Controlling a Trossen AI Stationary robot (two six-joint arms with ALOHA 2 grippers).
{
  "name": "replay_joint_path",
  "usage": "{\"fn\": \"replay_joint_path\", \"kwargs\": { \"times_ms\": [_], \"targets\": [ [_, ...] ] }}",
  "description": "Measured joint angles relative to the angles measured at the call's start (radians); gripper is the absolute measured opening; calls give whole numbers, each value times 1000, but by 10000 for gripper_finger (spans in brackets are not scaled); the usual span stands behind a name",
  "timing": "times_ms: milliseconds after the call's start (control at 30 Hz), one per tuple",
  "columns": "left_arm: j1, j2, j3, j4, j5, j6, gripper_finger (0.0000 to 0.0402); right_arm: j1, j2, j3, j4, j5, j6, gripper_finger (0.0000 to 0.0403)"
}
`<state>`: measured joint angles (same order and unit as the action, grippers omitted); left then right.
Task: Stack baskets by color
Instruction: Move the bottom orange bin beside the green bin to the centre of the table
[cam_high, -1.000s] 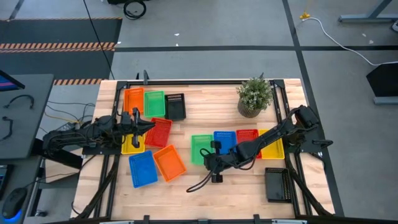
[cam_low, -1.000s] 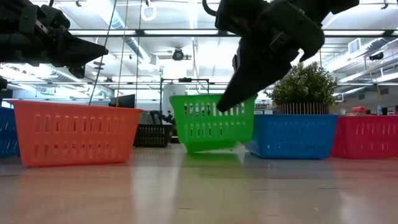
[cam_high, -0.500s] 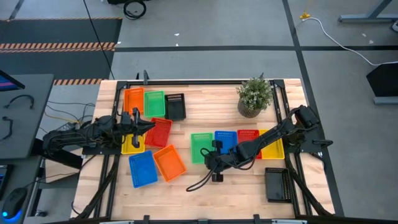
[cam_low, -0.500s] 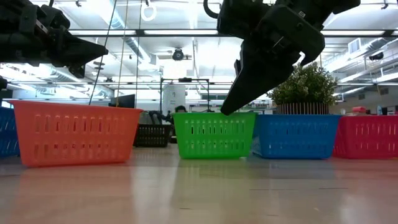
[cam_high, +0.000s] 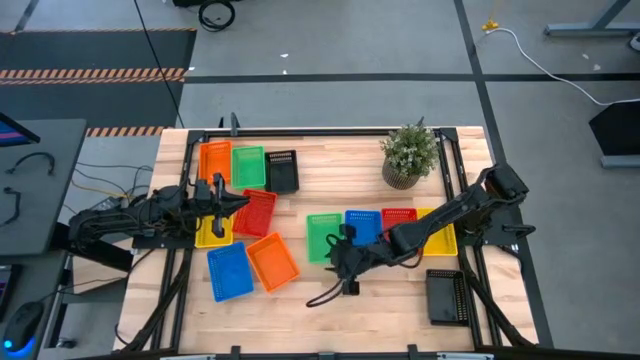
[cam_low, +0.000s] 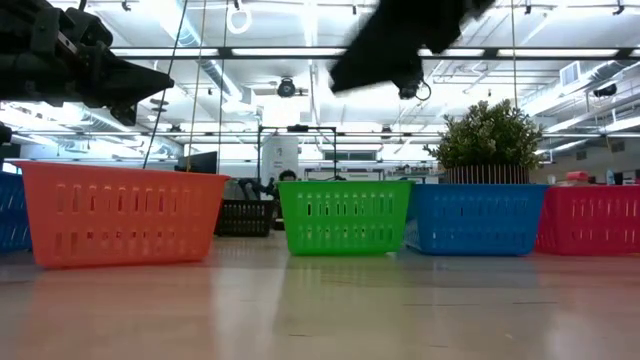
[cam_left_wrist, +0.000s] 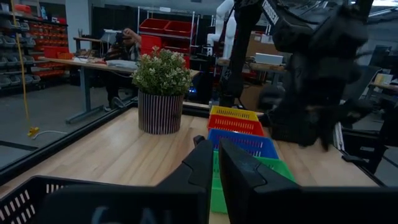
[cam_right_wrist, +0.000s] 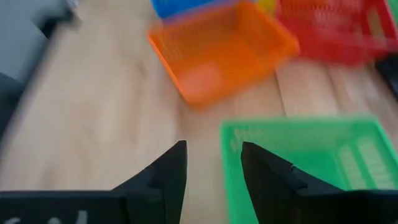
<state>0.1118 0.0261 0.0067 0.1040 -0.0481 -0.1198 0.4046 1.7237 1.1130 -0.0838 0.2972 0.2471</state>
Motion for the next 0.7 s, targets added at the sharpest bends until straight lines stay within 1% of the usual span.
{"fn": "replay_joint_path", "kwargs": {
  "times_ms": [67,200,267,367,467,600,700],
  "targets": [
    [0,0,0,0,0,0,36,9,7,0,85,-12,-37,158],
    [0,0,0,0,0,0,39,21,68,1,277,-61,-114,158],
    [0,0,0,0,0,0,37,21,114,26,320,-80,-129,158],
    [0,0,0,0,0,0,33,19,200,121,300,-95,-177,158],
    [0,0,0,1,0,0,30,19,293,255,235,-129,-246,158],
    [0,0,0,0,0,0,34,17,416,450,85,-145,-323,164],
    [0,0,0,0,0,0,37,12,498,576,-16,-146,-367,178]
  ]
}}
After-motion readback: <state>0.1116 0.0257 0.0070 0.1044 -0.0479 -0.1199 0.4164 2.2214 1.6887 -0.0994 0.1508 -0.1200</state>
